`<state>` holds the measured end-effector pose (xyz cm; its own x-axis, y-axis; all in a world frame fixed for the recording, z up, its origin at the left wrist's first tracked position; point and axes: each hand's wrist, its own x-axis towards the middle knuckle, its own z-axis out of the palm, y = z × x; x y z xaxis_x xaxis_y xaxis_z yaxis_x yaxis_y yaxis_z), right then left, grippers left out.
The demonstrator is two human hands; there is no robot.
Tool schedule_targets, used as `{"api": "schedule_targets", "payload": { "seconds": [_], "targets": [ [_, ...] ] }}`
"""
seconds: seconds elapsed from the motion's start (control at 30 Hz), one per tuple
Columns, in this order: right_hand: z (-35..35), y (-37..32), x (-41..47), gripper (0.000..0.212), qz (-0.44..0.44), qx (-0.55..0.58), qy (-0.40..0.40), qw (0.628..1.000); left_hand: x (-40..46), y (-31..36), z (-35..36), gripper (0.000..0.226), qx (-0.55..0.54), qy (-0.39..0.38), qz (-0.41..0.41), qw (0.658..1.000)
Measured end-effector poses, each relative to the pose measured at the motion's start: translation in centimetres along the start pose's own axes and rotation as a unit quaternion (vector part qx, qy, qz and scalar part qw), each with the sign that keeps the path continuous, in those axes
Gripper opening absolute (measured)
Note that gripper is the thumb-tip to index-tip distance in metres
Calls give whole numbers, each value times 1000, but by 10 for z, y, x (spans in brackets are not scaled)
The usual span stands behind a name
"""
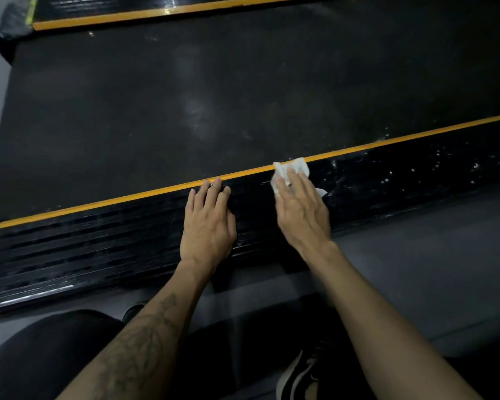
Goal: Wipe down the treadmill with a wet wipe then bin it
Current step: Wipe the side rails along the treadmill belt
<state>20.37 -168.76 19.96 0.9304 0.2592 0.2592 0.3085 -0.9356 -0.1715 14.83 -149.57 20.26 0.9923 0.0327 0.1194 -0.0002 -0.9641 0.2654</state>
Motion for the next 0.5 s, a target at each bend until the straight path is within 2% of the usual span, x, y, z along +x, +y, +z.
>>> {"api": "schedule_targets", "payload": {
  "seconds": [0.1, 0.3, 0.5],
  "targets": [
    [-1, -12, -2, 50, 20, 8, -5, 1000, 0, 2, 1, 47, 3, 4, -3, 1000],
    [-2, -13, -9, 47, -49, -11, 10, 999, 1, 1, 0, 52, 3, 4, -3, 1000],
    [-2, -12, -11, 49, 16, 26, 8, 999, 1, 1, 2, 50, -2, 12, -1, 1000]
  ]
}}
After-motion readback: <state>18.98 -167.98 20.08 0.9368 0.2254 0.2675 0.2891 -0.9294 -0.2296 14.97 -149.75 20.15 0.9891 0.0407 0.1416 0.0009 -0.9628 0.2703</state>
